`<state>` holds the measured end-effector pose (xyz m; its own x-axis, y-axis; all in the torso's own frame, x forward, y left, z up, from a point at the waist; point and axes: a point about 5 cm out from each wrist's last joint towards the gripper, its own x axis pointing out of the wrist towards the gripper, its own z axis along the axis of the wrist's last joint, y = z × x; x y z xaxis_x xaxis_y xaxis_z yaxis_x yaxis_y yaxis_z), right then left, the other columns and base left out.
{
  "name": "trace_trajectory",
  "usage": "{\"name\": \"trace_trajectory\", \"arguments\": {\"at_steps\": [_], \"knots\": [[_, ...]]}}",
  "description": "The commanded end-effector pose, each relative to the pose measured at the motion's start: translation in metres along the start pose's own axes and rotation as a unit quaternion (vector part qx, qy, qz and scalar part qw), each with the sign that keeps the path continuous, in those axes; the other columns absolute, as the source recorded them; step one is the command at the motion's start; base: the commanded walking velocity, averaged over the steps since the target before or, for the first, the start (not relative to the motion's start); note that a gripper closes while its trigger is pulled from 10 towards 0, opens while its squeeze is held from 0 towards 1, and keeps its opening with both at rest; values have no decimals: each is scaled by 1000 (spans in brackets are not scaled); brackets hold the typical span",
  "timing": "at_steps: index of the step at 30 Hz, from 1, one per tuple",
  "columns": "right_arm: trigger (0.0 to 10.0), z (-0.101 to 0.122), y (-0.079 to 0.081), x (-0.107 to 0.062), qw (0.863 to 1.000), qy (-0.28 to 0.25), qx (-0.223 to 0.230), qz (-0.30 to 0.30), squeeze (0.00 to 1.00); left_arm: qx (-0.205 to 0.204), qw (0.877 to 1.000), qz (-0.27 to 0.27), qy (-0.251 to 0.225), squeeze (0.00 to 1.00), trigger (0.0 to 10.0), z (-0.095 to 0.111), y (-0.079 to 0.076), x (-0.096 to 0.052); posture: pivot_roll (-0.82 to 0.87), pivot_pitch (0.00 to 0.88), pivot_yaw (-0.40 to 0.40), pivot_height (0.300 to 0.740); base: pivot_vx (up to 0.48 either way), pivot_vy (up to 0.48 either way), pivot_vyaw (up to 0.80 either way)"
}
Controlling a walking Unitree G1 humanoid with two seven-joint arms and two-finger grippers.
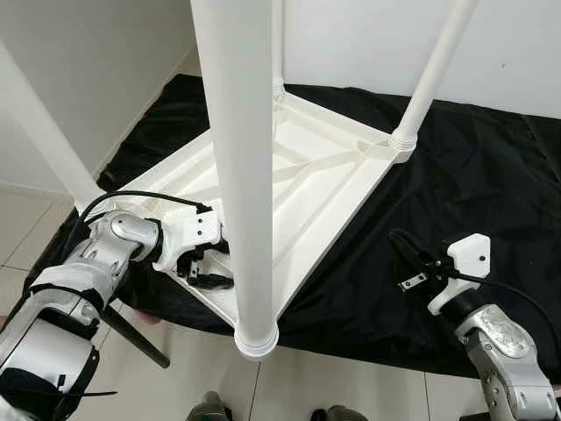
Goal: Building children table
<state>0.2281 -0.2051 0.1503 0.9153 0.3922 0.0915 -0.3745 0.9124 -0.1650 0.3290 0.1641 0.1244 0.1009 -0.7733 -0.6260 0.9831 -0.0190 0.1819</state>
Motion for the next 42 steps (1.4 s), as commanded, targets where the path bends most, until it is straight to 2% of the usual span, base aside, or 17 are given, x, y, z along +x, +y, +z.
{"name": "trace_trajectory", "arguments": {"at_steps": [1, 8, 21, 22, 23, 24, 26, 27, 28, 29, 30, 31, 34, 35, 36, 37, 42], "knots": [[10000, 0, -1, -2, 1000, 5, 0, -6, 0, -10, 1000, 15, 9, 0, 0, -6, -1, 1, 25, 45, 29, 740, 0, 0, 0], [10000, -1, -1, 0, 1000, 4, -1, -7, 0, -19, 1000, -4, -22, 0, 0, -9, -17, 16, 28, 38, 32, 740, 0, 0, 0], [10000, -2, -2, 3, 1000, 1, -2, -16, 0, 35, 989, 91, -115, 0, 863, 36, -3, 39, 38, 37, 31, 740, 0, 0, 0], [10000, -2, -3, 4, 1000, 0, -1, -24, 0, 47, 986, 100, -122, 0, 4863, 42, -1, 42, 37, 40, 30, 740, 0, 0, 0], [10000, -2, -3, 4, 1000, 0, -1, -24, 0, 47, 986, 100, -122, 0, 4863, 42, -1, 42, 37, 40, 30, 740, 0, 0, 0], [10000, -3, -3, 5, 999, -3, 4, -36, 0, 58, 985, 105, -126, 0, 10000, 49, 0, 46, 35, 44, 32, 740, 0, 0, 0], [10000, -3, -3, 5, 999, -4, 6, -40, 0, 59, 985, 105, -126, 0, 10000, 51, 0, 48, 35, 44, 32, 740, 0, 0, 0], [10000, -4, -2, 4, 999, -3, 13, -40, 0, 50, 984, 101, -141, 835, 10000, 56, 1, 49, 34, 45, 33, 740, 0, 0, 0], [10000, -4, -2, 4, 999, -3, 13, -40, 0, 50, 984, 101, -141, 835, 10000, 56, 1, 49, 34, 45, 33, 740, 0, 0, 0], [10000, -5, -2, 3, 999, -1, 22, -40, 596, 44, 982, 98, -153, 1000, 10000, 60, 2, 50, 32, 49, 34, 740, 0, 0, 0], [10000, -6, -1, 1, 999, 1, 27, -41, 596, 31, 981, 91, -168, 1000, 10000, 64, 3, 49, 30, 52, 35, 740, 0, 0, 0], [10000, -6, -1, -2, 999, 2, 38, -35, 1000, 32, 980, 96, -171, 1000, 10000, 67, 5, 47, 27, 54, 38, 740, 0, 0, 0], [10000, -6, -1, -5, 999, 3, 41, -34, 1000, 35, 980, 100, -170, 1000, 10000, 68, 6, 46, 26, 54, 39, 740, 0, 0, 0], [10000, -6, -3, -10, 999, 4, 43, -33, 1000, 42, 979, 101, -170, 875, 10000, 69, 7, 42, 23, 56, 39, 740, 0, 0, 0], [10000, -6, -3, -10, 999, 4, 43, -33, 1000, 42, 979, 101, -170, 875, 10000, 69, 7, 42, 23, 56, 39, 740, 0, 0, 0], [10000, -6, -6, -14, 998, 6, 47, -33, 1000, 47, 979, 100, -171, 0, 10000, 70, 8, 39, 23, 56, 37, 740, 0, 0, 0], [10000, -6, -14, -27, 998, 20, 47, -24, 1000, 43, 979, 86, -182, 0, 10000, 70, 7, 25, 27, 54, 28, 740, 0, 0, 0]]}}
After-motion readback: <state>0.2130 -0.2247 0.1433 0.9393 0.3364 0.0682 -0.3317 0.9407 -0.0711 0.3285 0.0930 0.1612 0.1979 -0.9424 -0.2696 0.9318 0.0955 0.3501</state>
